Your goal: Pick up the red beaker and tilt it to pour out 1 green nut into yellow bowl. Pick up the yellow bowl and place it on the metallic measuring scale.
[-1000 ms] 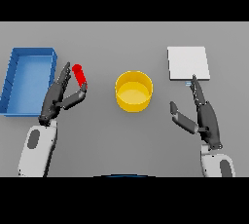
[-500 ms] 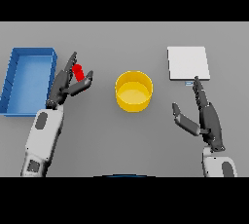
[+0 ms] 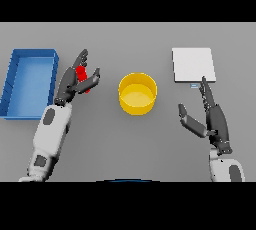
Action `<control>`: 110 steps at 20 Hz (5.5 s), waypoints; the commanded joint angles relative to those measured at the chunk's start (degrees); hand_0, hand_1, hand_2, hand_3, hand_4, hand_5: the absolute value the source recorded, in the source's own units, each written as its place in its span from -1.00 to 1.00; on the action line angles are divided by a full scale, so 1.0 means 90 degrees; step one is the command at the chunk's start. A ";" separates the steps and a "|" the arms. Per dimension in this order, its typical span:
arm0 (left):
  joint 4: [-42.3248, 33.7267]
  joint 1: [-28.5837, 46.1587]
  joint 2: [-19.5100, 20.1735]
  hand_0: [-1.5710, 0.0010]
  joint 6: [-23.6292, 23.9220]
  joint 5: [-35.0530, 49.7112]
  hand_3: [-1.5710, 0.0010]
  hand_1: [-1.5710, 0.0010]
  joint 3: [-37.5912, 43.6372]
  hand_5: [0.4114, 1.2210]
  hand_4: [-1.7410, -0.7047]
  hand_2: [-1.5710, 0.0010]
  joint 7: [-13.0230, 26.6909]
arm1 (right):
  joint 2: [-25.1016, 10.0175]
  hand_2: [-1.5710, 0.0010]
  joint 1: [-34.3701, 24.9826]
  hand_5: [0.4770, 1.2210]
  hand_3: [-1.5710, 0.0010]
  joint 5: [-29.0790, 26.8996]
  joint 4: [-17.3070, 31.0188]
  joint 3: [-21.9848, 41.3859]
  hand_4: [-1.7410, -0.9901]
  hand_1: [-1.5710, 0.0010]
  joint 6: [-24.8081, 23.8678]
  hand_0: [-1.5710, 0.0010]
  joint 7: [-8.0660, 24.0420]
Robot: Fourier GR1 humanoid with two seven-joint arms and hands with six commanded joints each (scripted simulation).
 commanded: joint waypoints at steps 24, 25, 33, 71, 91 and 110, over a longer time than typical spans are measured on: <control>-0.1063 -0.0518 0.0793 -0.99 0.0478 -0.1165 -0.99 -0.99 -0.1423 0.75 -0.98 -0.99 0.0565 | 0.0047 1.00 -0.0083 -0.42 1.00 0.0460 0.0025 0.0222 0.33 1.00 -0.0149 1.00 -0.0019; -0.1126 -0.0529 0.0865 -0.99 0.0411 -0.1268 -0.99 -0.99 -0.1571 0.75 -0.98 -0.99 0.0653 | 0.0049 1.00 -0.0019 -0.42 1.00 0.0443 -0.0026 0.0227 0.33 1.00 -0.0140 1.00 -0.0037; -0.1071 -0.1168 0.1334 -1.00 0.0193 -0.2467 -1.00 -1.00 -0.2812 0.76 -0.99 -1.00 0.1203 | 0.0048 1.00 -0.0045 -0.35 1.00 0.0410 0.0009 0.0237 0.28 1.00 -0.0075 1.00 0.0052; 0.1435 -0.5519 0.1105 -1.00 -0.1898 -0.6729 -1.00 -1.00 -0.8886 1.00 -0.96 -1.00 0.0149 | 0.0148 1.00 0.0020 -0.58 1.00 0.0559 -0.0008 0.0190 0.56 1.00 -0.0339 1.00 -0.0047; 0.4548 -0.7504 0.2882 -1.00 -0.0752 -0.2447 -0.78 -1.00 -0.5170 1.00 -0.99 -1.00 0.1126 | 0.0244 1.00 -0.0229 -0.60 1.00 0.0633 0.0223 0.0292 0.63 1.00 -0.0373 1.00 -0.0204; 0.1786 -0.2774 0.4567 -1.00 0.2087 0.2348 -0.76 -1.00 -0.3398 1.00 -1.00 -1.00 0.3648 | 0.0077 1.00 -0.0310 -0.38 1.00 0.0380 0.0410 0.0287 0.44 1.00 -0.0026 1.00 -0.0474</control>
